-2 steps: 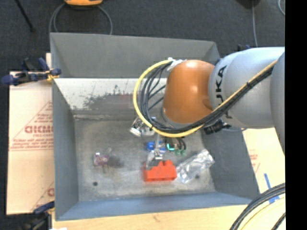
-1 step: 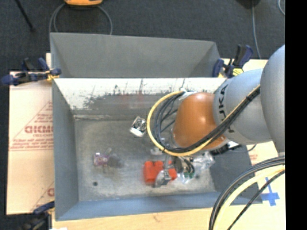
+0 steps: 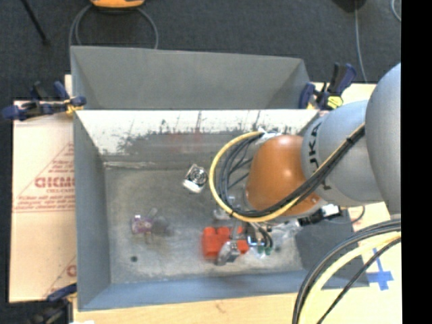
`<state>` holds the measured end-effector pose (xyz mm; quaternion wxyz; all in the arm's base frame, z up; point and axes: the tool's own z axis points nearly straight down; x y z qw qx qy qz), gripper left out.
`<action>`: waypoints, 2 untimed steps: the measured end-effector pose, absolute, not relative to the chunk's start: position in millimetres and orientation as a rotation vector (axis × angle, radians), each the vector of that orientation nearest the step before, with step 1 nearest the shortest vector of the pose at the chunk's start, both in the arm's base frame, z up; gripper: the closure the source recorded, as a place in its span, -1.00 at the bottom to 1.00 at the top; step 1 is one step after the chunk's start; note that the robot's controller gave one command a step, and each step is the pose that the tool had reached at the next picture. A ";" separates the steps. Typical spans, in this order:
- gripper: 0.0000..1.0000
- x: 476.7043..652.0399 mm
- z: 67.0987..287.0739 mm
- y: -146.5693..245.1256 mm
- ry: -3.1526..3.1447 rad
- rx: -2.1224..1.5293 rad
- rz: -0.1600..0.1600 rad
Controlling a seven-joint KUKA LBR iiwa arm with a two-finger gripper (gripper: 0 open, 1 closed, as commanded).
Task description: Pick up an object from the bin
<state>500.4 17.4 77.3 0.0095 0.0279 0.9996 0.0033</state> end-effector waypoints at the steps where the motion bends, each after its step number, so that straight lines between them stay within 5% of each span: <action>1: -1.00 503.1 79.5 18.3 3.132 0.084 0.005; 2: -1.00 504.6 80.4 18.2 3.135 0.085 0.003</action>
Offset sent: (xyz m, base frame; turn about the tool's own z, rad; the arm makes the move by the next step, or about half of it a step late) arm 0.0000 0.0000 0.0000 -0.0001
